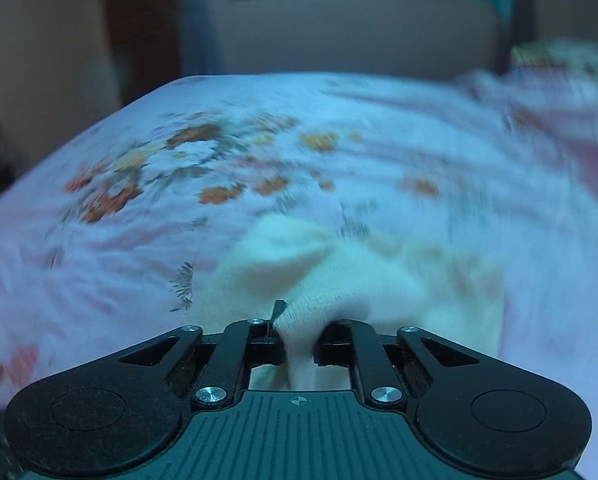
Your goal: Fold small clothes
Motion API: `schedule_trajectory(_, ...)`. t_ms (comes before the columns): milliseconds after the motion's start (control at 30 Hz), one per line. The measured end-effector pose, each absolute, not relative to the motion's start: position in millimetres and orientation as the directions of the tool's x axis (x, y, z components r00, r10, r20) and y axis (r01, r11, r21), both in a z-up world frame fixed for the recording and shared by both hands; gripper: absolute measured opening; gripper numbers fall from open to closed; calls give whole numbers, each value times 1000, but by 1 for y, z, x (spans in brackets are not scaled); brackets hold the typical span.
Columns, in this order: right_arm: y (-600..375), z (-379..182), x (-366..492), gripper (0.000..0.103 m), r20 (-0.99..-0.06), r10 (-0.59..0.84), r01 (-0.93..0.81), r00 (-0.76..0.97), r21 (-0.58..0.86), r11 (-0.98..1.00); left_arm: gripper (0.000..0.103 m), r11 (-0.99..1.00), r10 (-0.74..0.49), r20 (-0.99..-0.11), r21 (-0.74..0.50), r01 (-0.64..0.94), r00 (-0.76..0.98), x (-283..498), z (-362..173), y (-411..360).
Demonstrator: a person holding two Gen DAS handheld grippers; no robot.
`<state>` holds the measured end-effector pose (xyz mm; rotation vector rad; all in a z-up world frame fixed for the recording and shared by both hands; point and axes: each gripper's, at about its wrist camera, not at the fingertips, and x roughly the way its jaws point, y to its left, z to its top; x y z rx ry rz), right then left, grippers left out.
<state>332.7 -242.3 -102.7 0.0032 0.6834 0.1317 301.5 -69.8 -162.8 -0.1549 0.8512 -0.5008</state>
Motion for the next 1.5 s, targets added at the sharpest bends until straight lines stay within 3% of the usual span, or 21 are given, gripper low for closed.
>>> schedule_trajectory(167, -239, -87, 310, 9, -551, 41, -175, 833, -194, 965, 60, 848, -526, -639, -337, 410, 562, 298, -148, -91)
schedule_trajectory(233, -242, -88, 300, 9, -523, 11, -184, 852, -280, 942, 65, 837, -541, -634, -340, 429, 552, 297, -146, -104)
schedule_trajectory(367, -255, -122, 296, 9, -518, -121, -151, 847, -452, 879, 65, 819, -562, -646, -347, 456, 517, 293, -153, -128)
schedule_trajectory(433, -272, -146, 304, 9, -612, -152, -142, 776, -405, 903, 65, 818, -561, -654, -346, 459, 507, 291, -156, -135)
schedule_trajectory(467, -284, -154, 309, 10, -682, -113, -138, 722, -303, 943, 65, 824, -555, -659, -348, 448, 508, 293, -156, -134)
schedule_trajectory(533, -309, -151, 304, 11, -711, 9, -73, 703, -60, 996, 65, 816, -574, -647, -398, 420, 502, 298, -154, -121)
schedule_trajectory(567, -320, -148, 299, 26, -708, 66, -45, 703, 48, 998, 65, 820, -569, -647, -406, 403, 507, 302, -152, -114)
schedule_trajectory(600, -327, -146, 294, 55, -707, 104, -26, 699, 119, 993, 65, 826, -561, -647, -407, 389, 515, 305, -150, -108)
schedule_trajectory(667, -334, -142, 281, 82, -699, 143, -6, 700, 195, 981, 65, 841, -540, -648, -393, 371, 537, 311, -146, -96)
schedule_trajectory(933, -316, -137, 230, 81, -698, 288, -60, 656, 332, 941, 65, 873, -487, -671, -353, 336, 560, 310, -147, -69)
schedule_trajectory(967, -308, -139, 226, 73, -702, 298, -86, 647, 322, 943, 65, 874, -486, -671, -358, 329, 560, 309, -147, -66)
schedule_trajectory(1000, -299, -141, 223, 55, -713, 292, -112, 638, 290, 951, 65, 875, -484, -674, -360, 324, 558, 309, -147, -64)
schedule_trajectory(1067, -277, -146, 220, 40, -737, 233, -154, 634, 175, 972, 65, 875, -483, -677, -360, 323, 555, 308, -147, -62)
schedule_trajectory(1300, -262, -153, 206, 41, -733, 256, -214, 630, 153, 965, 65, 878, -477, -674, -345, 331, 564, 304, -145, -57)
schedule_trajectory(1333, -262, -156, 206, 43, -742, 250, -209, 622, 150, 966, 65, 880, -475, -675, -346, 326, 565, 305, -145, -57)
schedule_trajectory(1400, -264, -160, 206, 58, -743, 296, -231, 601, 193, 954, 65, 881, -473, -673, -356, 311, 569, 306, -145, -55)
schedule_trajectory(1500, -257, -159, 206, 58, -719, 245, -227, 650, 123, 966, 65, 882, -471, -674, -355, 310, 569, 307, -146, -55)
